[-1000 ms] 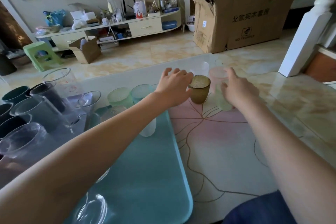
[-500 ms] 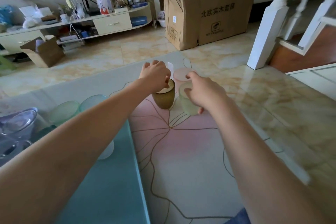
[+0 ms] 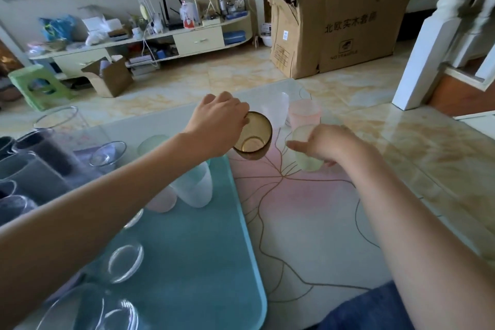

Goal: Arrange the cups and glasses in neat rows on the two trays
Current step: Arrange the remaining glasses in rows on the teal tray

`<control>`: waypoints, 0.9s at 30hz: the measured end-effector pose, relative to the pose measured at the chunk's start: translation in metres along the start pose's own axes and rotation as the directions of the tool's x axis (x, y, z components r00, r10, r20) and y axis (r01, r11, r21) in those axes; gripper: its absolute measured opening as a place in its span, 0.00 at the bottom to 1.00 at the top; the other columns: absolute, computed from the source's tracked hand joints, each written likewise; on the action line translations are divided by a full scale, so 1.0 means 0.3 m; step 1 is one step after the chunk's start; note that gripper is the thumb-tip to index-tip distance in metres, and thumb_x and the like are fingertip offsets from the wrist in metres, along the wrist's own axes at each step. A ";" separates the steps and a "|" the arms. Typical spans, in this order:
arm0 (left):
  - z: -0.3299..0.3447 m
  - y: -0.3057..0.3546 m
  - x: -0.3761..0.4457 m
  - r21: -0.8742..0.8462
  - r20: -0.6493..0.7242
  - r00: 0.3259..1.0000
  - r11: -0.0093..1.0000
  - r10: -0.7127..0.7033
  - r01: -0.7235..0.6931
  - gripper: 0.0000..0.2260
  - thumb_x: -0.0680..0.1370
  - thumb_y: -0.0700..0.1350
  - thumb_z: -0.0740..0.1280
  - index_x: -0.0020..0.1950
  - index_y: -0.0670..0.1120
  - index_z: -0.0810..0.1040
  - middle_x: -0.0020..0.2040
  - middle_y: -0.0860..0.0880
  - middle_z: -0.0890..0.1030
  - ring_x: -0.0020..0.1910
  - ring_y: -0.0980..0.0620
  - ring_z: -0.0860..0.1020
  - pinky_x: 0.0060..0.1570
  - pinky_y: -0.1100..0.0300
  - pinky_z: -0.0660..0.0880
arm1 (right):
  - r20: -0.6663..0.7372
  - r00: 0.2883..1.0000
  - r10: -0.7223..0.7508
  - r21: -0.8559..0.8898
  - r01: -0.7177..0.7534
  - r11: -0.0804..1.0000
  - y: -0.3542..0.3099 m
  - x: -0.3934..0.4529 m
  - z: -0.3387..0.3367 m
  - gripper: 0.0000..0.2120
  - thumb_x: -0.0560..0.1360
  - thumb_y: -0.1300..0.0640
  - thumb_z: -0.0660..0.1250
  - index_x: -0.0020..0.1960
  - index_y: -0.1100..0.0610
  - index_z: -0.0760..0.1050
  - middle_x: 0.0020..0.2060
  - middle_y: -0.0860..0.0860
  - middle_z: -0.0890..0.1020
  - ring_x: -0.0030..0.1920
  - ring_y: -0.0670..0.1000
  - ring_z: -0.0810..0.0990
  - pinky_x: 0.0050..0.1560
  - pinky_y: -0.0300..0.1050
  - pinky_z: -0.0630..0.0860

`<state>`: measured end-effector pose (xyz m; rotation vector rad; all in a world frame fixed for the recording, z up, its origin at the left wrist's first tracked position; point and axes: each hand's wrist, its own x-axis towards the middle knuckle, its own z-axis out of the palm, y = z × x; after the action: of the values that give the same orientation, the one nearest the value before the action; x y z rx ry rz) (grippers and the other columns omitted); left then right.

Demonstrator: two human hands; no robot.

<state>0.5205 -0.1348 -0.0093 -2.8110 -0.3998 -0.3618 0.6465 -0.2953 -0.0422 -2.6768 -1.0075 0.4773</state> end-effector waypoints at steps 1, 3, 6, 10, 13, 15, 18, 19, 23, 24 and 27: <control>-0.028 -0.013 -0.056 -0.005 0.008 1.000 1.000 -0.018 0.018 0.11 0.81 0.50 0.54 0.52 0.48 0.74 0.55 0.50 0.78 0.61 0.49 0.70 0.60 0.53 0.64 | 0.022 1.000 -0.020 -0.029 0.021 0.999 -0.011 -0.024 0.003 0.24 0.75 0.39 0.62 0.31 0.53 0.59 0.29 0.51 0.67 0.40 0.54 0.70 0.31 0.39 0.62; -0.071 -0.046 -0.178 -0.016 0.042 0.998 0.999 -0.047 0.048 0.11 0.80 0.51 0.55 0.50 0.49 0.74 0.55 0.52 0.77 0.61 0.50 0.69 0.60 0.54 0.63 | 0.026 0.998 -0.065 -0.033 0.066 0.997 -0.025 -0.061 0.018 0.20 0.74 0.43 0.65 0.31 0.56 0.70 0.26 0.52 0.67 0.36 0.55 0.71 0.34 0.42 0.64; -0.120 -0.095 -0.360 -0.007 0.117 0.985 0.992 -0.126 0.127 0.11 0.80 0.52 0.55 0.50 0.50 0.75 0.54 0.54 0.77 0.61 0.51 0.70 0.60 0.54 0.64 | -0.069 0.987 -0.146 0.096 0.152 0.984 -0.057 -0.127 0.022 0.19 0.73 0.45 0.67 0.39 0.61 0.81 0.27 0.57 0.76 0.27 0.53 0.72 0.34 0.43 0.66; -0.159 -0.155 -0.535 0.010 0.148 0.947 0.958 -0.285 0.287 0.11 0.79 0.52 0.56 0.47 0.49 0.75 0.52 0.52 0.78 0.56 0.49 0.73 0.53 0.53 0.67 | -0.180 0.926 -0.333 0.171 0.362 0.916 -0.151 -0.245 0.008 0.17 0.72 0.42 0.68 0.34 0.55 0.81 0.32 0.58 0.82 0.30 0.54 0.77 0.33 0.43 0.68; -0.148 -0.184 -0.608 -0.018 0.158 0.916 0.926 -0.369 0.377 0.10 0.78 0.51 0.58 0.45 0.49 0.75 0.51 0.51 0.78 0.56 0.48 0.73 0.52 0.53 0.67 | -0.141 0.885 -0.444 0.159 0.463 0.872 -0.239 -0.334 0.036 0.18 0.71 0.41 0.68 0.36 0.56 0.81 0.35 0.57 0.82 0.37 0.57 0.79 0.38 0.48 0.74; -0.113 -0.187 -0.636 -0.022 0.198 0.907 0.923 -0.372 0.383 0.10 0.78 0.51 0.58 0.46 0.49 0.76 0.53 0.52 0.78 0.58 0.49 0.72 0.54 0.53 0.67 | -0.075 0.866 -0.495 0.103 0.500 0.860 -0.286 -0.373 0.077 0.20 0.70 0.39 0.68 0.38 0.57 0.80 0.36 0.52 0.79 0.38 0.52 0.77 0.43 0.50 0.74; -0.070 -0.189 -0.656 -0.038 0.227 0.903 0.924 -0.364 0.382 0.12 0.78 0.52 0.57 0.50 0.50 0.78 0.55 0.53 0.77 0.60 0.49 0.71 0.57 0.53 0.66 | 0.020 0.821 -0.571 -0.036 0.571 0.820 -0.340 -0.389 0.145 0.20 0.70 0.38 0.67 0.42 0.55 0.81 0.38 0.49 0.76 0.39 0.50 0.74 0.42 0.46 0.71; -0.064 -0.193 -0.659 -0.039 0.220 0.908 0.927 -0.356 0.373 0.12 0.79 0.52 0.57 0.50 0.50 0.78 0.55 0.53 0.77 0.60 0.49 0.71 0.57 0.53 0.65 | 0.034 0.813 -0.581 -0.058 0.582 0.811 -0.356 -0.388 0.160 0.20 0.70 0.39 0.67 0.43 0.56 0.81 0.40 0.51 0.76 0.41 0.51 0.73 0.41 0.45 0.69; -0.062 -0.216 -0.662 -0.072 0.191 0.917 0.927 -0.350 0.369 0.11 0.79 0.51 0.56 0.48 0.50 0.77 0.53 0.53 0.77 0.59 0.50 0.70 0.58 0.54 0.63 | 0.087 0.826 -0.557 -0.078 0.563 0.823 -0.384 -0.370 0.201 0.21 0.71 0.39 0.66 0.45 0.58 0.80 0.43 0.51 0.74 0.42 0.50 0.71 0.38 0.42 0.64; -0.059 -0.219 -0.664 -0.078 0.190 0.915 0.924 -0.355 0.375 0.11 0.79 0.51 0.56 0.48 0.49 0.77 0.53 0.53 0.76 0.59 0.49 0.70 0.58 0.54 0.63 | 0.122 0.832 -0.541 -0.112 0.553 0.826 -0.385 -0.362 0.212 0.21 0.71 0.38 0.66 0.45 0.56 0.80 0.43 0.51 0.75 0.43 0.50 0.73 0.40 0.44 0.68; -0.041 -0.214 -0.668 -0.078 0.198 0.915 0.925 -0.351 0.372 0.10 0.78 0.50 0.57 0.49 0.49 0.77 0.54 0.52 0.76 0.60 0.49 0.69 0.59 0.54 0.62 | 0.209 0.860 -0.465 -0.156 0.499 0.852 -0.389 -0.343 0.233 0.19 0.69 0.37 0.68 0.44 0.54 0.80 0.44 0.52 0.80 0.45 0.53 0.78 0.46 0.52 0.77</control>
<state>0.3119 -0.1263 -0.0391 -2.8838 -0.9789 -0.2071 0.4777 -0.2714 -0.0450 -2.4327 -1.8074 0.5098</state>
